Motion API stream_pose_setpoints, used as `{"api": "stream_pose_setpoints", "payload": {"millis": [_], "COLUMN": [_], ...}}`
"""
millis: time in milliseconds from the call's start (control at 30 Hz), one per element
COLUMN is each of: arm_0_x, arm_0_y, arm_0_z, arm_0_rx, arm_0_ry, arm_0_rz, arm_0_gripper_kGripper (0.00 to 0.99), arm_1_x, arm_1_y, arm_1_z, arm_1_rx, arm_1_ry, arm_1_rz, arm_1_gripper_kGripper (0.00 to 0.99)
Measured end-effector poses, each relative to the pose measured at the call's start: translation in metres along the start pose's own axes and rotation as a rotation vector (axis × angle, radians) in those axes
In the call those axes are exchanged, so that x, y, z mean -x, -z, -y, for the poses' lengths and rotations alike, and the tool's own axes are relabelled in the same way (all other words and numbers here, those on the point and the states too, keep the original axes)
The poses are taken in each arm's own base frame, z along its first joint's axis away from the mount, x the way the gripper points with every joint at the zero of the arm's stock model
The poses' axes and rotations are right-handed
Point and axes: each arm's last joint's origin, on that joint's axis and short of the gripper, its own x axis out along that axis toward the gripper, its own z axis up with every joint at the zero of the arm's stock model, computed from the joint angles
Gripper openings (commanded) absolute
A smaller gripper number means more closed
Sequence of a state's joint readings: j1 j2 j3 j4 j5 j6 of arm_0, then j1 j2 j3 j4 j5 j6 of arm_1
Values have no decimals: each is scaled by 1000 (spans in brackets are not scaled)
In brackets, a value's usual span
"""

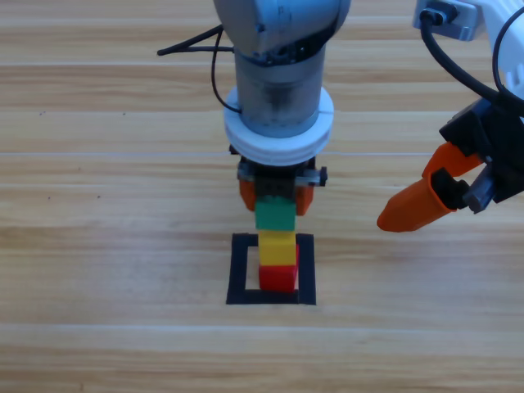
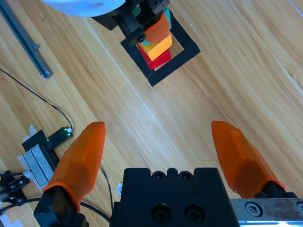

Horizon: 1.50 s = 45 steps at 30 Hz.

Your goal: Stack the blocks in the rectangular block: red at the bottom, yellow in the middle, green on top

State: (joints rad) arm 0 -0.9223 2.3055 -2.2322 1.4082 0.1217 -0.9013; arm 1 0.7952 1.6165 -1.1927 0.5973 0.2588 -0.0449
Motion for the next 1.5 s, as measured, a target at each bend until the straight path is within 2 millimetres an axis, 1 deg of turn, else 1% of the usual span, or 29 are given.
{"api": "stream_pose_setpoints", "payload": {"millis": [167, 500, 800, 1500], "arm_0_x": [-6, -7, -13, -13], "arm_0_y": [-1, -1, -2, -2], "arm_0_z": [3, 3, 5, 5], "arm_0_rx": [-1, -2, -3, -3], "arm_0_ry": [-6, -9, -19, -20], "arm_0_rz": [-4, -5, -12, -12], "arm_0_gripper_kGripper": [0, 0, 0, 0], "arm_1_x": [0, 0, 0, 0], "arm_1_y": [1, 2, 2, 2], "arm_1_z": [0, 0, 0, -1], "arm_1_rx": [-3, -5, -5, -5], "arm_1_ry": [-1, -5, -5, -11], "arm_1_rz": [-10, -17, -17, -18], "arm_1_gripper_kGripper": [985, 985, 983, 982]}}
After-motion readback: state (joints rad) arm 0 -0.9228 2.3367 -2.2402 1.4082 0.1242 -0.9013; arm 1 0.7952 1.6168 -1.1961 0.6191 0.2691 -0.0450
